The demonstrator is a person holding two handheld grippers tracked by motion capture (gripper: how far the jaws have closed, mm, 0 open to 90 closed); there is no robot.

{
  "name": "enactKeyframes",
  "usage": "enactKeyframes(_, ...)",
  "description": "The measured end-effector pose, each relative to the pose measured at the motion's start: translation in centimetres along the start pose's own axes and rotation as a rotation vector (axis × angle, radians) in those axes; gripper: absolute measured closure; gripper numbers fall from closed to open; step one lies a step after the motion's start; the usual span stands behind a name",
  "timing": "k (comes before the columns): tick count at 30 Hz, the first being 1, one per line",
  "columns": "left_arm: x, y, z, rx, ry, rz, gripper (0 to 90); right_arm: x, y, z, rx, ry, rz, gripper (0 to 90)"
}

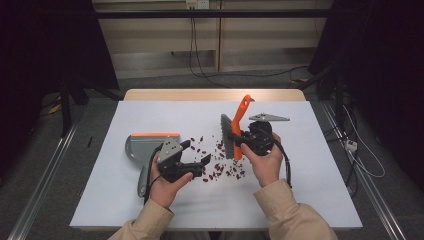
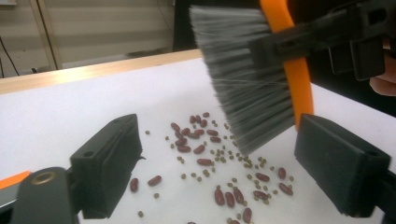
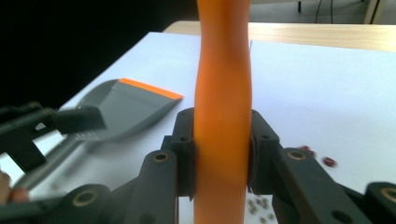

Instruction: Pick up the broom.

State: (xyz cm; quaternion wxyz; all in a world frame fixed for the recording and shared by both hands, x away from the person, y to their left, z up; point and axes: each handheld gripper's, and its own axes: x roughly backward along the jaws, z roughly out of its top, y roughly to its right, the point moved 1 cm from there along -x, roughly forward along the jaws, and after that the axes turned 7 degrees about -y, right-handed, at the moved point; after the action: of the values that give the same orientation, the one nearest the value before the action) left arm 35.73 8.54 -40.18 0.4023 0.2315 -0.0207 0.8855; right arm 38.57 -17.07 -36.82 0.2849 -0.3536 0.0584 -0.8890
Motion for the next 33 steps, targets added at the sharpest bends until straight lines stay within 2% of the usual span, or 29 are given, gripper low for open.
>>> enactKeyframes(5,0.6,-0.5,0.1,0.003,0.006,-0.007,12.0,0.9,1.1,-0.1,-0.009,-0.034,0.001,70.2)
enactKeyframes(10,1.6,-1.0,0.3,-0.001,0.022,-0.007,11.4,1.7,2.0,-0.3,-0.003,-0.051,-0.017,70.2)
enactKeyframes(13,2.1,-1.2,0.3,0.0,0.025,-0.002,10.9,2.2,2.6,-0.4,0.009,-0.08,-0.03,70.2)
enactKeyframes(16,3.1,-2.0,0.2,-0.001,0.03,0.01,10.4,2.8,3.1,-0.7,0.019,-0.111,-0.05,70.2)
enactKeyframes(19,3.6,-2.4,0.1,-0.001,0.03,0.011,10.0,3.3,3.8,-0.8,0.003,-0.156,-0.045,70.2)
enactKeyframes(21,4.0,-2.9,-0.1,-0.004,0.03,0.006,9.7,3.4,4.0,-0.9,0.01,-0.171,-0.049,70.2)
enactKeyframes(22,4.4,-3.2,-0.3,-0.001,0.035,-0.003,9.0,3.6,4.3,-1.1,0.012,-0.209,-0.065,70.2)
enactKeyframes(24,4.6,-3.3,-0.4,-0.002,0.037,-0.007,7.9,3.8,4.6,-1.2,0.013,-0.233,-0.069,70.2)
enactKeyframes(25,4.8,-3.5,-0.5,-0.003,0.039,-0.011,7.9,3.8,4.6,-1.2,0.013,-0.233,-0.069,70.2)
enactKeyframes(28,5.3,-4.1,-0.9,0.0,0.036,-0.013,6.8,4.0,5.2,-1.4,0.003,-0.28,-0.072,70.2)
enactKeyframes(33,6.3,-5.2,-1.4,0.013,0.04,0.007,6.8,3.7,5.9,-1.6,-0.01,-0.33,-0.082,70.2)
